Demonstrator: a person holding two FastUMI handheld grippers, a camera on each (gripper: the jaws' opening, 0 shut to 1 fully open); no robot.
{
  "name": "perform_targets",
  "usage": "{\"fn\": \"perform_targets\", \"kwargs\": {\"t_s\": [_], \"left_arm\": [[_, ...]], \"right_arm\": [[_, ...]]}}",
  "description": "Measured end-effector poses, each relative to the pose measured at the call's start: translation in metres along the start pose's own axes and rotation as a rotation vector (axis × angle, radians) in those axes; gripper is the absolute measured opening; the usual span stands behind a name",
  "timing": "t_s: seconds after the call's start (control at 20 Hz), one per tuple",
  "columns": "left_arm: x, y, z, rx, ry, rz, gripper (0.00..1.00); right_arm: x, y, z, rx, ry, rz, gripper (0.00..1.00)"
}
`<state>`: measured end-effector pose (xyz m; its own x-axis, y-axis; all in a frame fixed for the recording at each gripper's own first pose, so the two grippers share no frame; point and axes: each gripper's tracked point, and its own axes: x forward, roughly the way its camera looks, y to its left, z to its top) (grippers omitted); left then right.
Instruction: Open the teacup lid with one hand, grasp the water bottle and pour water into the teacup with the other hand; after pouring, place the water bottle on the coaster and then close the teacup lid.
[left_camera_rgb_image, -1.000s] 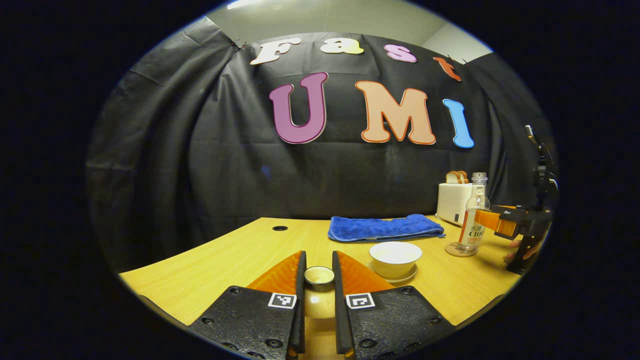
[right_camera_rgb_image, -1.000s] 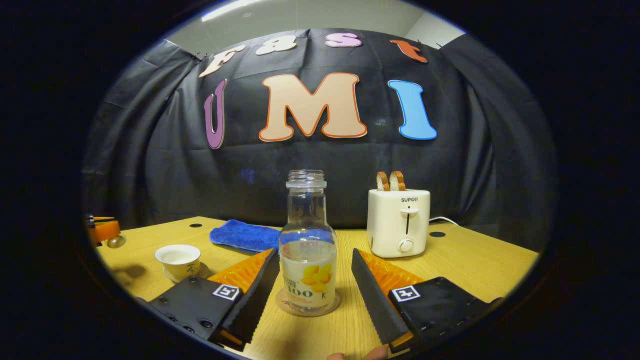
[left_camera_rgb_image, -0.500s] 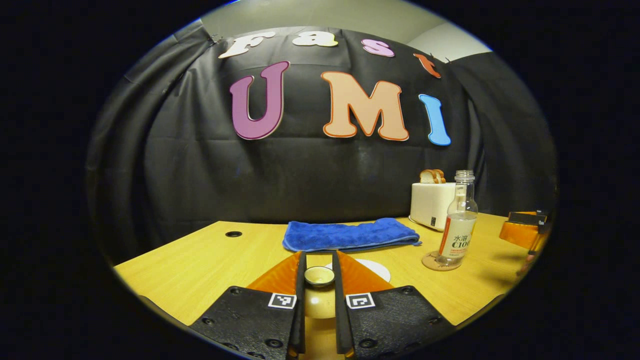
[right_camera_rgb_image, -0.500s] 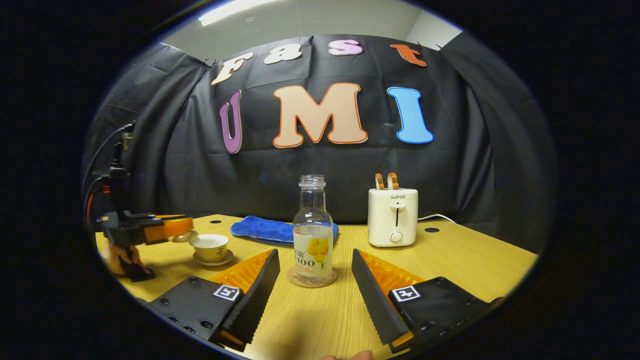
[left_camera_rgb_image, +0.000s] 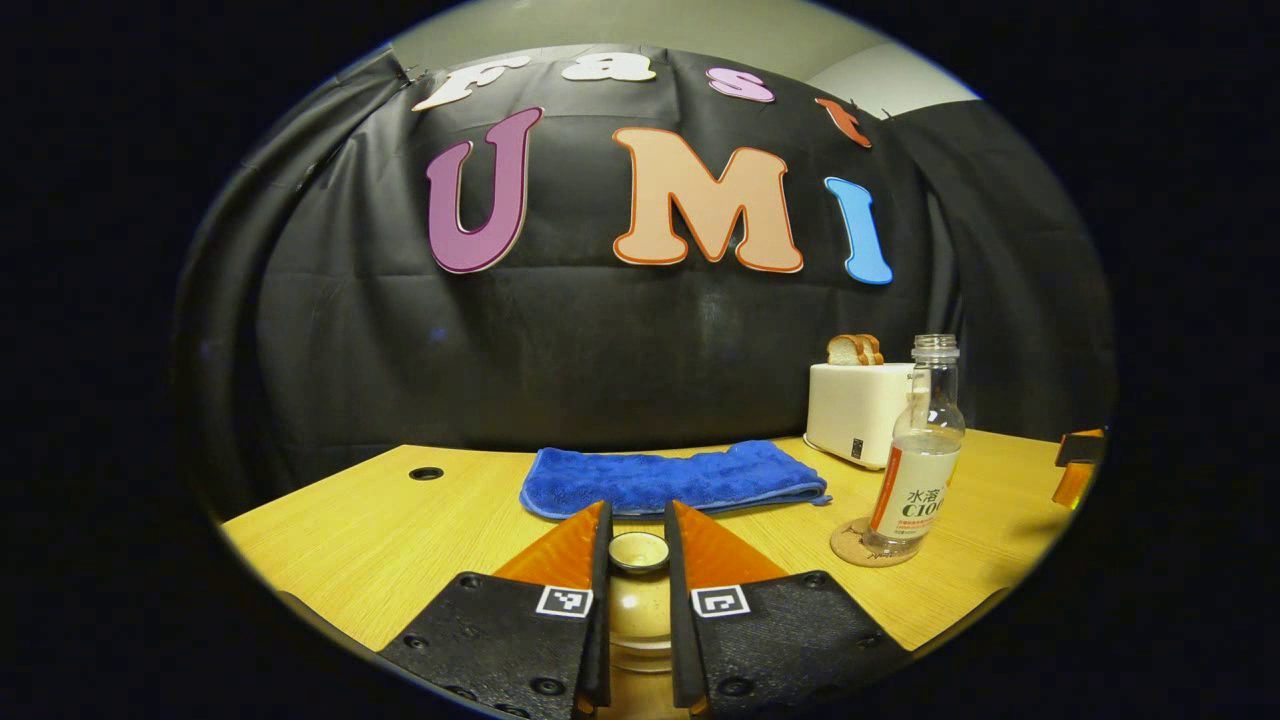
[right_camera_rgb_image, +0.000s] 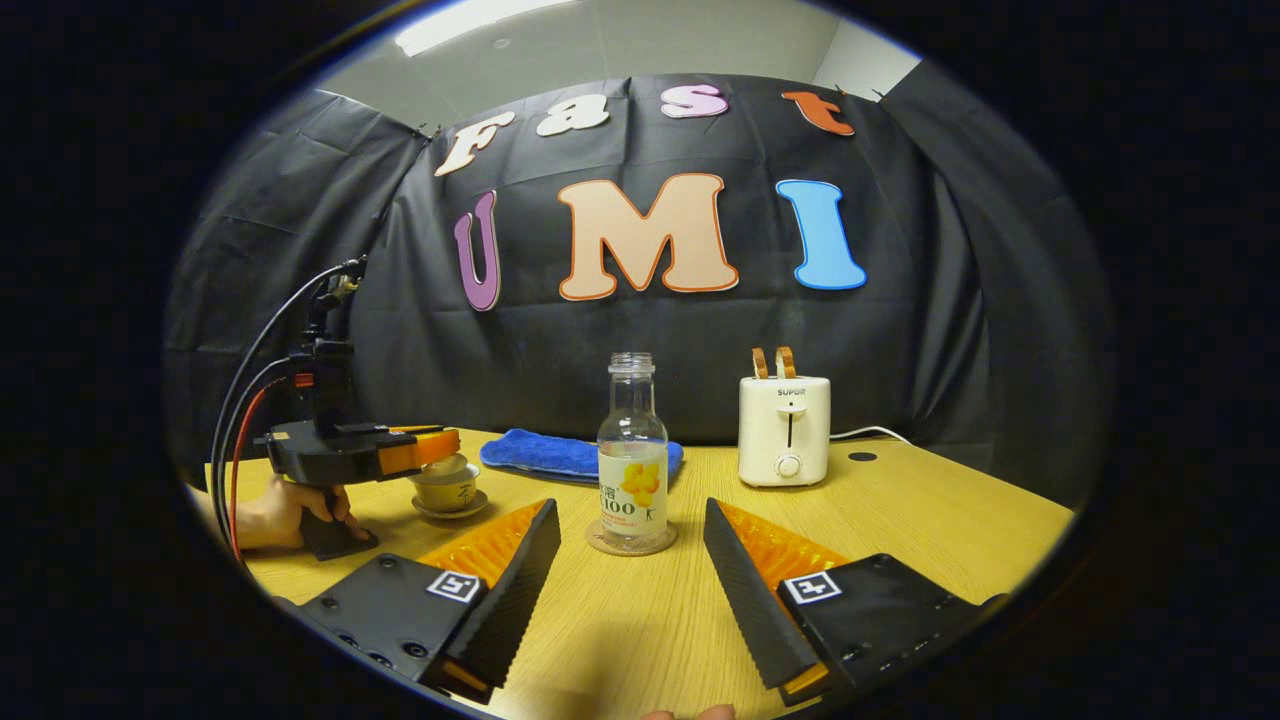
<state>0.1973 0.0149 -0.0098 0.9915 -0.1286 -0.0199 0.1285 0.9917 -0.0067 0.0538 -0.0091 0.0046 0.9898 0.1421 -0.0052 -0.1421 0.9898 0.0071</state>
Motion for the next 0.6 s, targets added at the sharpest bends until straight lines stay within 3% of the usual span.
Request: {"fn": "perform_targets", "kwargs": {"t_s": [0.2, 0.3, 0.6], "left_arm": [[0.002, -0.001, -0.002, 0.015, 0.021, 0.007, 0.22], [0.002, -0.002, -0.006, 0.031, 0.045, -0.002, 0.22], [0.003, -0.005, -0.013, 0.060, 0.100, -0.002, 0.21]], "right_arm": [[-0.001, 0.001, 0.001, 0.000, 0.000, 0.002, 0.94], [0.000, 0.001, 0.001, 0.001, 0.001, 0.002, 0.89], [0.000, 0.001, 0.001, 0.001, 0.002, 0.001, 0.89]]}}
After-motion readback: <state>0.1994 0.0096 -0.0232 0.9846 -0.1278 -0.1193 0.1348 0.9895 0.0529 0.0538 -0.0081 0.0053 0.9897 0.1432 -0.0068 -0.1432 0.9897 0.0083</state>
